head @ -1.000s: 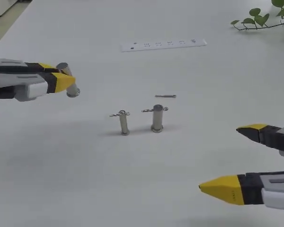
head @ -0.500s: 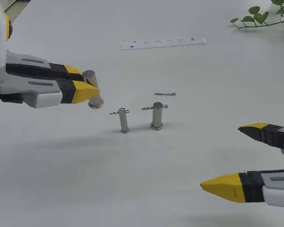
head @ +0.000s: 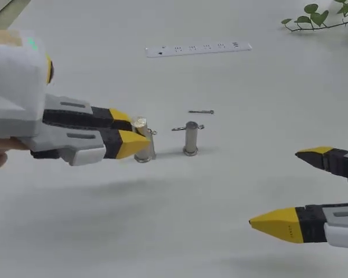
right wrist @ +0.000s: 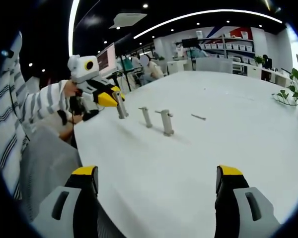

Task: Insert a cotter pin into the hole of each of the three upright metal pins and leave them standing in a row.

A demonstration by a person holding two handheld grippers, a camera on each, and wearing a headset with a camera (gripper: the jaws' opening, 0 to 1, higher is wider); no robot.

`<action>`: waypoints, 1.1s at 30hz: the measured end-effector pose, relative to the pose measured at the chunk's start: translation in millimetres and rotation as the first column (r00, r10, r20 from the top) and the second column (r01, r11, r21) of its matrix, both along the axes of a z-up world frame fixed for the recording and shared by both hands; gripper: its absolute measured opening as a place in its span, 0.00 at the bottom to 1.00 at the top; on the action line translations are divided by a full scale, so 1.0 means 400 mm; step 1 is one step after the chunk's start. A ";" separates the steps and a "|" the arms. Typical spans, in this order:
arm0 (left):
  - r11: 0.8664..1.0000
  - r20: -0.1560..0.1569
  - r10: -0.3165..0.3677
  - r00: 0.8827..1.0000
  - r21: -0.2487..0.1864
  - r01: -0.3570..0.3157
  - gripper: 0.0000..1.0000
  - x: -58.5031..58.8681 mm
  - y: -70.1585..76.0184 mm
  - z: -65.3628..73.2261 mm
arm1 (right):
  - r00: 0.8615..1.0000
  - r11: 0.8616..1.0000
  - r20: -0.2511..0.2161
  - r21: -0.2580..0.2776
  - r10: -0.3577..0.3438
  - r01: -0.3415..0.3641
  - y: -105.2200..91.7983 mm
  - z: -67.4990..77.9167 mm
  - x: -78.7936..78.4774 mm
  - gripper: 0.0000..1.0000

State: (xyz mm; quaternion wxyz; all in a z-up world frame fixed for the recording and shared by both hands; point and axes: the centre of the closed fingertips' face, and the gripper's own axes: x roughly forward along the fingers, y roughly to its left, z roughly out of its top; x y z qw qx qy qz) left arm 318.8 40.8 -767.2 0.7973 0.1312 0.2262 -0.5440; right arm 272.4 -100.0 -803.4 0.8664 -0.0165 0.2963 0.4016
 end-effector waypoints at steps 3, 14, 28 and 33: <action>1.000 -0.017 -0.009 1.000 0.005 0.009 0.11 -0.016 -0.009 -0.031 | 1.000 1.000 -0.004 -0.004 0.005 -0.005 0.002 -0.002 -0.003 0.99; 0.999 -0.034 -0.029 0.999 0.037 0.030 0.11 -0.042 -0.030 -0.098 | 1.000 1.000 -0.008 -0.008 0.012 -0.012 0.003 -0.003 -0.004 1.00; 0.994 -0.027 -0.071 0.997 0.084 0.073 0.11 -0.059 -0.052 -0.152 | 1.000 1.000 -0.018 -0.015 0.021 -0.021 0.004 -0.010 -0.005 0.99; 0.995 -0.021 -0.069 0.997 0.069 0.070 0.11 -0.057 -0.052 -0.144 | 1.000 1.000 -0.019 -0.017 0.022 -0.022 0.002 -0.012 -0.005 0.99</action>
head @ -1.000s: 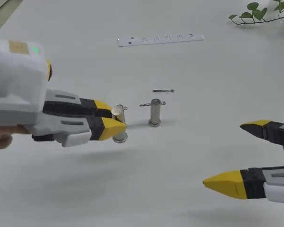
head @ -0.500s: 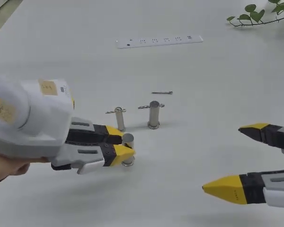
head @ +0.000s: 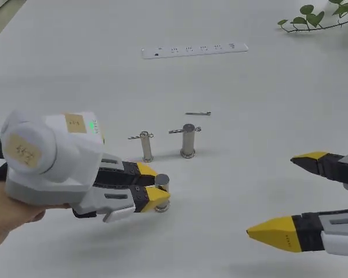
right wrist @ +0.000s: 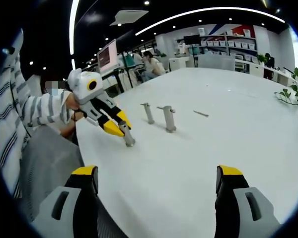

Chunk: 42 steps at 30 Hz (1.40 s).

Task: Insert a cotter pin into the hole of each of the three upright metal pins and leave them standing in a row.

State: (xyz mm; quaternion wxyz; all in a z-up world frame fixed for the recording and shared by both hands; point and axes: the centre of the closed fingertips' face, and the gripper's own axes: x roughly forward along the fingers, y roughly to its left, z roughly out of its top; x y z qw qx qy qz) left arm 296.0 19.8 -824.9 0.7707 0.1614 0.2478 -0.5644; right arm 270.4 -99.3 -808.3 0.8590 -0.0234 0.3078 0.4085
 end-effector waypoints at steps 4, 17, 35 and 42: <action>1.000 0.003 0.002 1.000 -0.005 -0.002 0.11 0.002 0.002 0.000 | 1.000 1.000 0.000 -0.002 0.000 0.000 -0.002 -0.001 0.000 0.99; 1.000 0.024 -0.002 1.000 -0.022 0.002 0.11 -0.003 -0.001 -0.002 | 1.000 0.999 0.013 -0.039 0.016 -0.016 -0.031 0.012 0.018 0.99; 0.999 -0.009 0.035 0.999 -0.032 -0.036 0.12 -0.004 -0.006 -0.005 | 0.971 0.973 0.107 -0.111 0.215 -0.204 -0.020 0.121 0.189 0.91; 0.998 -0.011 0.054 0.999 -0.022 -0.054 0.12 -0.005 -0.005 -0.006 | 0.950 0.938 0.074 -0.201 0.303 -0.283 -0.016 0.096 0.260 0.83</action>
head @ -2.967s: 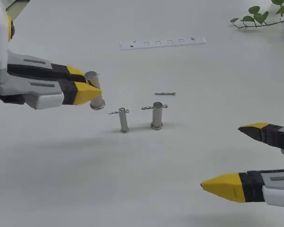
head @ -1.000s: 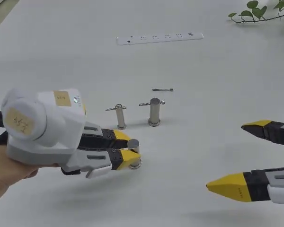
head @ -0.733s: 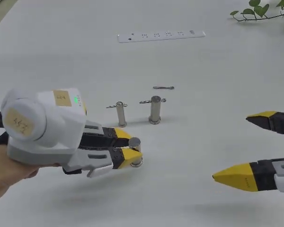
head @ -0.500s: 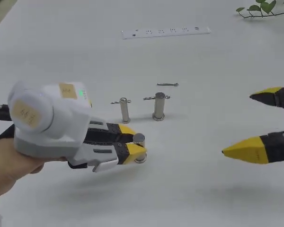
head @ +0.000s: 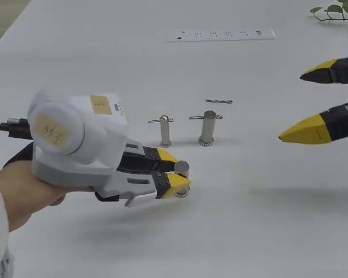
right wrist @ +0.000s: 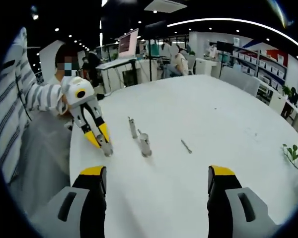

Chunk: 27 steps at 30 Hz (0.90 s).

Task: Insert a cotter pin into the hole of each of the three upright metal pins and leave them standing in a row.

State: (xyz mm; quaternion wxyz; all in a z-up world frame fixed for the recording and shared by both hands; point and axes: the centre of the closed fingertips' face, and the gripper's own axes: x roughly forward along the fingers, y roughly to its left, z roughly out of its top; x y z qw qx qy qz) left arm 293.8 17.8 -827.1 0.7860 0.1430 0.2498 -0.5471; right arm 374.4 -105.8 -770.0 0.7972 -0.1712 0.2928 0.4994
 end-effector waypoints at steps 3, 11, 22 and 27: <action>1.000 -0.007 0.003 1.000 -0.004 -0.003 0.12 -0.001 0.001 0.000 | 1.000 1.000 -0.012 -0.017 0.009 -0.009 0.009 -0.010 0.035 0.82; 1.000 -0.012 0.001 1.000 -0.006 -0.001 0.12 -0.002 0.004 0.000 | 0.998 0.995 -0.027 -0.081 0.058 -0.060 0.033 -0.052 0.102 0.75; 1.000 -0.010 -0.025 1.000 0.007 0.025 0.12 -0.002 0.005 -0.001 | 0.993 0.984 -0.048 -0.140 0.105 -0.111 0.070 -0.105 0.174 0.60; 0.999 -0.009 -0.038 0.999 0.036 0.039 0.12 -0.003 0.005 -0.006 | 0.992 0.983 -0.063 -0.141 0.114 -0.121 0.091 -0.127 0.204 0.58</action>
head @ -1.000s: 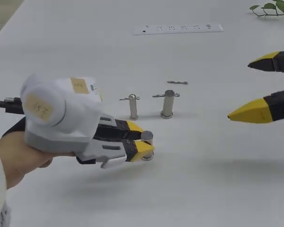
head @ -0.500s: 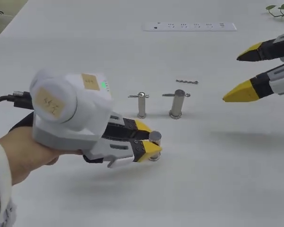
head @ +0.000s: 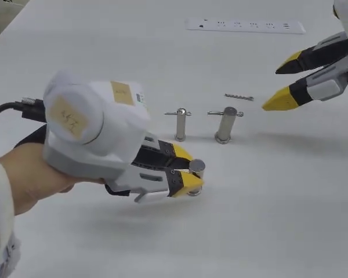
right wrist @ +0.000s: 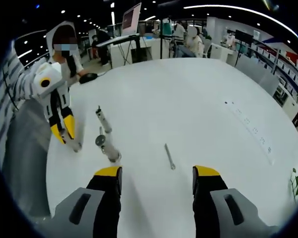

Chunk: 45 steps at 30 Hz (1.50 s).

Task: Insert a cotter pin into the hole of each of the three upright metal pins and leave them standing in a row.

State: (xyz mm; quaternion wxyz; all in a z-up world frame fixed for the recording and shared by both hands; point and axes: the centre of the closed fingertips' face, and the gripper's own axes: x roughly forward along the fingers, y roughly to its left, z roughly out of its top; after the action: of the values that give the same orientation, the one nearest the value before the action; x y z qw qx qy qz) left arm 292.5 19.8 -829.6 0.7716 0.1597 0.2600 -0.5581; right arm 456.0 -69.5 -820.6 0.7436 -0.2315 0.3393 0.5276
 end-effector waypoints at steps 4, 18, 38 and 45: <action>1.000 0.000 -0.009 1.000 0.019 0.009 0.12 -0.002 0.000 -0.005 | 1.000 1.000 -0.021 -0.014 0.011 -0.011 0.015 -0.030 0.017 0.52; 1.000 -0.020 0.002 1.000 0.022 -0.002 0.12 -0.004 -0.002 -0.009 | 0.997 0.995 -0.057 -0.083 0.045 -0.049 0.055 -0.099 0.028 0.32; 1.000 -0.016 0.005 1.000 0.027 -0.005 0.13 -0.004 -0.005 -0.006 | 0.997 0.981 -0.039 -0.179 0.065 -0.071 0.057 -0.106 -0.005 0.14; 1.000 -0.012 -0.005 1.000 0.022 0.005 0.16 -0.012 -0.006 -0.002 | 0.999 0.983 -0.036 -0.181 0.027 -0.033 0.052 -0.106 0.009 0.10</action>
State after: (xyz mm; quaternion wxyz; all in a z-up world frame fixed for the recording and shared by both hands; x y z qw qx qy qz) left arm 287.7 17.4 -830.4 0.7669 0.1656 0.2703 -0.5580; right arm 459.7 -48.6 -863.2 0.7055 -0.2946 0.3949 0.5095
